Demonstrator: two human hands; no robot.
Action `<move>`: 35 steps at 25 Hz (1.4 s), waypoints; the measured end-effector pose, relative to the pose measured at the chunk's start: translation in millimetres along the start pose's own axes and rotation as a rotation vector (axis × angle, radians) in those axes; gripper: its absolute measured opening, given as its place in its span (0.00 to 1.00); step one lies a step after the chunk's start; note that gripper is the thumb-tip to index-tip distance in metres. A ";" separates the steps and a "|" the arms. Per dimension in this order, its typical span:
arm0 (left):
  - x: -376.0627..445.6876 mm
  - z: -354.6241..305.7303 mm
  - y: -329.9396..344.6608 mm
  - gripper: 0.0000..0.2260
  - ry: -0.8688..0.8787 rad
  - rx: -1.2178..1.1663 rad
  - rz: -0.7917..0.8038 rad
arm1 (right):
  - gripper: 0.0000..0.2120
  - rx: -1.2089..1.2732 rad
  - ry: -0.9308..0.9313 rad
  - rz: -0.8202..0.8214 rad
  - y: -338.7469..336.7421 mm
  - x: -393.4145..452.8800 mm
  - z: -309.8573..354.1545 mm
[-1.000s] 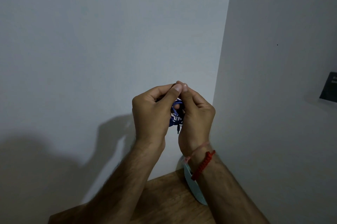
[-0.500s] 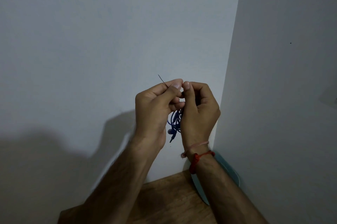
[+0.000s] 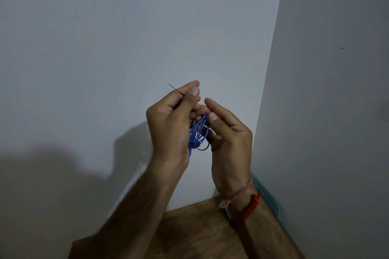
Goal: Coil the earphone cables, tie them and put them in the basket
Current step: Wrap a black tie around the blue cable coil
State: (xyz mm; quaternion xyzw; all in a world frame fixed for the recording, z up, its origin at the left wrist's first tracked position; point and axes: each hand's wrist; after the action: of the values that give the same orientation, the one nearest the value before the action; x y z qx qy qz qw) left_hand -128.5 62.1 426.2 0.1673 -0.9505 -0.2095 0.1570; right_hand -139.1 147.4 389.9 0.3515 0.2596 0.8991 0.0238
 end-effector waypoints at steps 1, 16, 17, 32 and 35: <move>-0.2 1.4 -0.9 0.07 0.021 -0.019 -0.009 | 0.14 0.015 0.010 0.003 -0.7 -0.4 -0.3; -8.0 11.6 -8.5 0.08 -0.051 -0.354 0.053 | 0.19 0.091 0.040 0.041 -1.3 -2.1 1.6; -6.6 11.7 -11.9 0.08 -0.046 -0.318 0.062 | 0.18 0.111 0.056 0.029 -3.3 0.4 2.1; 19.4 20.1 -52.1 0.11 0.037 0.258 0.435 | 0.20 0.221 0.198 0.317 -29.1 41.6 18.7; 22.8 28.8 -48.8 0.13 0.106 0.186 0.478 | 0.19 0.288 0.298 0.302 -28.0 45.2 16.0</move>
State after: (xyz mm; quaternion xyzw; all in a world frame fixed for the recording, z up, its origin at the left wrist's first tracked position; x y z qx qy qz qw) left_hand -147.1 21.5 384.6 -0.0373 -0.9687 -0.0689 0.2357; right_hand -166.7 189.0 414.3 0.2498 0.3300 0.8881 -0.1998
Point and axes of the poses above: each hand's wrist, its own x-axis towards the middle knuckle, its own y-axis out of the palm, z = x × y, and after that the axes turned 15 degrees about -y, right-handed
